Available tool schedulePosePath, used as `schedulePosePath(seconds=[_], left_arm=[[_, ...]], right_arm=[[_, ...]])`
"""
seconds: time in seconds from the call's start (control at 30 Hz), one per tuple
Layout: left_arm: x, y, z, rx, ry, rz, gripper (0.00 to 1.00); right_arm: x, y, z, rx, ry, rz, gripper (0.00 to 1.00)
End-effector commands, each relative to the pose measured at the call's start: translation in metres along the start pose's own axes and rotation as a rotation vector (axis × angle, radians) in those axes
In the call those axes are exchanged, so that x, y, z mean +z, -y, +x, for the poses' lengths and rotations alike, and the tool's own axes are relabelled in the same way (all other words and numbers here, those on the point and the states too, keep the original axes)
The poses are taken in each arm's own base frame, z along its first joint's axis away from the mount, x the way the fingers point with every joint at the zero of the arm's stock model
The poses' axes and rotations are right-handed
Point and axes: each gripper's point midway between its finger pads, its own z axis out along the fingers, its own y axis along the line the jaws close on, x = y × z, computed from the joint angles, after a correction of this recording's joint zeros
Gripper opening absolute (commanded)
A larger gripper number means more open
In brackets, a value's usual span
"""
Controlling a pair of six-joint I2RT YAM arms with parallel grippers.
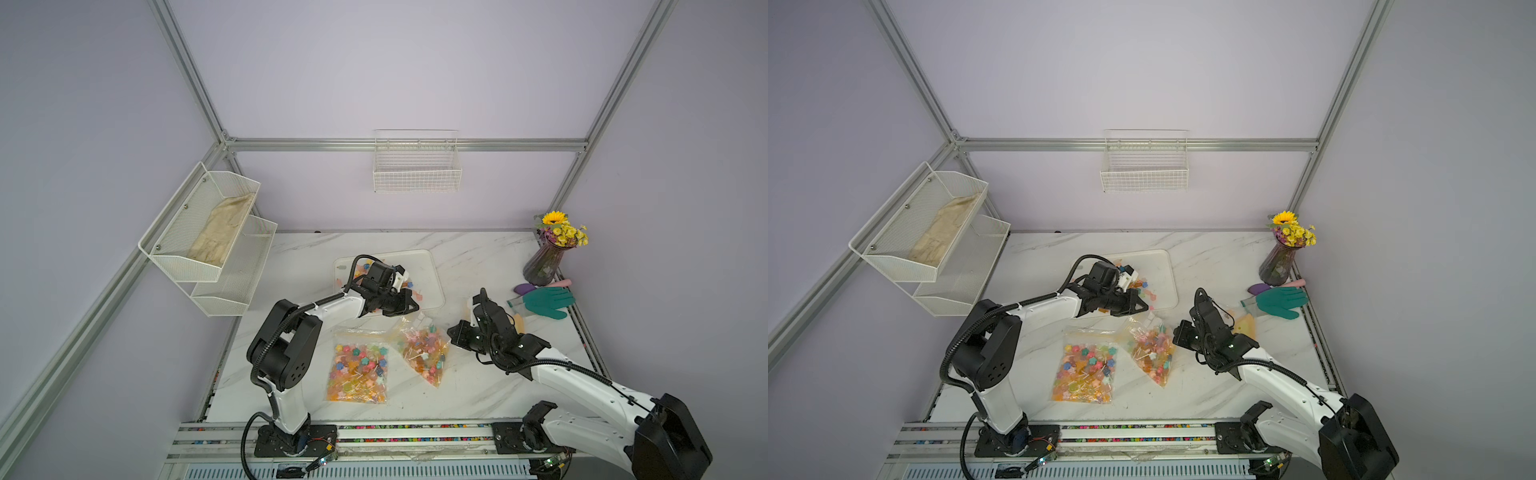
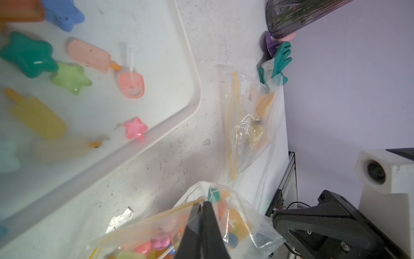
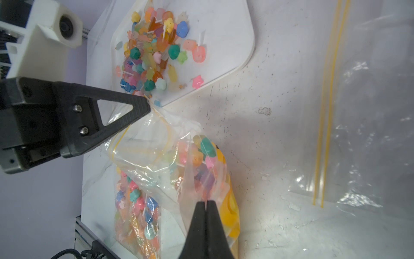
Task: Pour candies out of the ziploc bag
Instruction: Pick up the ziploc bag from the center of the board.
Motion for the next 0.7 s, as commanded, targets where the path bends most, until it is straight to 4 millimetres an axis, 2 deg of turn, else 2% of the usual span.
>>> schedulePosePath(seconds=[0.0,0.33,0.67], left_arm=[[-0.037,0.063,-0.044,0.13,0.125,0.115,0.0],[-0.049,0.081,-0.056,0.167,0.159,0.136,0.0],[-0.049,0.094,-0.077,0.216,0.182,0.134,0.0]], right_arm=[[-0.011,-0.013,-0.017,0.007,0.055,-0.02,0.0],[-0.016,-0.022,-0.026,-0.003,0.079,-0.029,0.0],[-0.026,-0.048,-0.053,-0.016,0.135,-0.055,0.0]])
